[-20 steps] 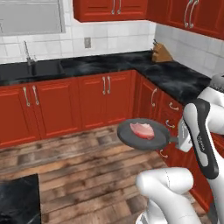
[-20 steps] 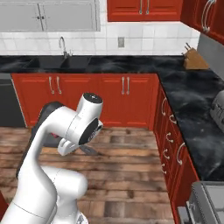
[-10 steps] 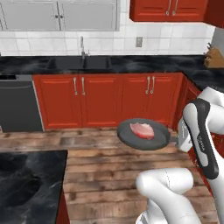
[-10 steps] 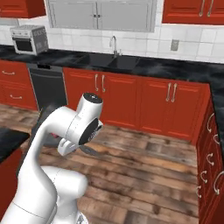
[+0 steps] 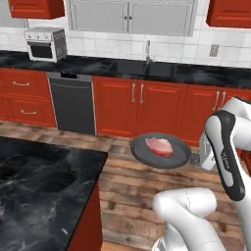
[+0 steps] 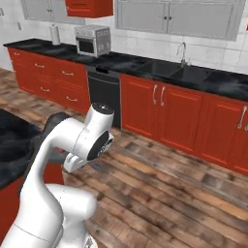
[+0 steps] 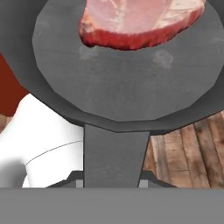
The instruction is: Pick up the pan with the steak in it and place it on the dining table. Then place the steak on the plate.
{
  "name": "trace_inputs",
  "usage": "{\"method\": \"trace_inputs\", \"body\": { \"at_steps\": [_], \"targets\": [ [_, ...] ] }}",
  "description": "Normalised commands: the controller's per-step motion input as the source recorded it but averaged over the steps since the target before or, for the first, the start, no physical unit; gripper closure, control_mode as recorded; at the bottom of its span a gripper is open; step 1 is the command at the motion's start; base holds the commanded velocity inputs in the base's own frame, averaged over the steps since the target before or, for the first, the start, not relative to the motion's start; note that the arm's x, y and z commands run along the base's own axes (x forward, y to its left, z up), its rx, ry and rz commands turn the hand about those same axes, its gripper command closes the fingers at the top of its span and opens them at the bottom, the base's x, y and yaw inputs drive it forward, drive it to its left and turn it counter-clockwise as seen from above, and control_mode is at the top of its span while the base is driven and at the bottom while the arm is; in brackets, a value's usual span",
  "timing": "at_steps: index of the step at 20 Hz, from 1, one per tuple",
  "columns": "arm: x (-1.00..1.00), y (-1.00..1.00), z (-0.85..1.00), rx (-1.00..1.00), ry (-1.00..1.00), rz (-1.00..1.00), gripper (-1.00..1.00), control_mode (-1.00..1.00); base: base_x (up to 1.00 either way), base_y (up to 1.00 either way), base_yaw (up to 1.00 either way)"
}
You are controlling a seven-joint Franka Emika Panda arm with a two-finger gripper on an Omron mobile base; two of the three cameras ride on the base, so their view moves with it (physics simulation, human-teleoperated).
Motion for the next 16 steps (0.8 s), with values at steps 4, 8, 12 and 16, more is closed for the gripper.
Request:
{"method": "trace_inputs", "body": {
  "at_steps": [4, 8, 12, 16],
  "targets": [
    [0.0, 0.0, 0.0, 0.0, 0.0, 0.0, 1.0, 1.0, -0.15, 0.0, 0.46],
    [0.0, 0.0, 0.0, 0.0, 0.0, 0.0, 1.0, 1.0, -0.12, 0.0, 0.46],
    [0.0, 0.0, 0.0, 0.0, 0.0, 0.0, 1.0, 1.0, -0.11, 0.0, 0.45],
    [0.0, 0.0, 0.0, 0.0, 0.0, 0.0, 1.0, 1.0, -0.1, 0.0, 0.46]
  ]
}}
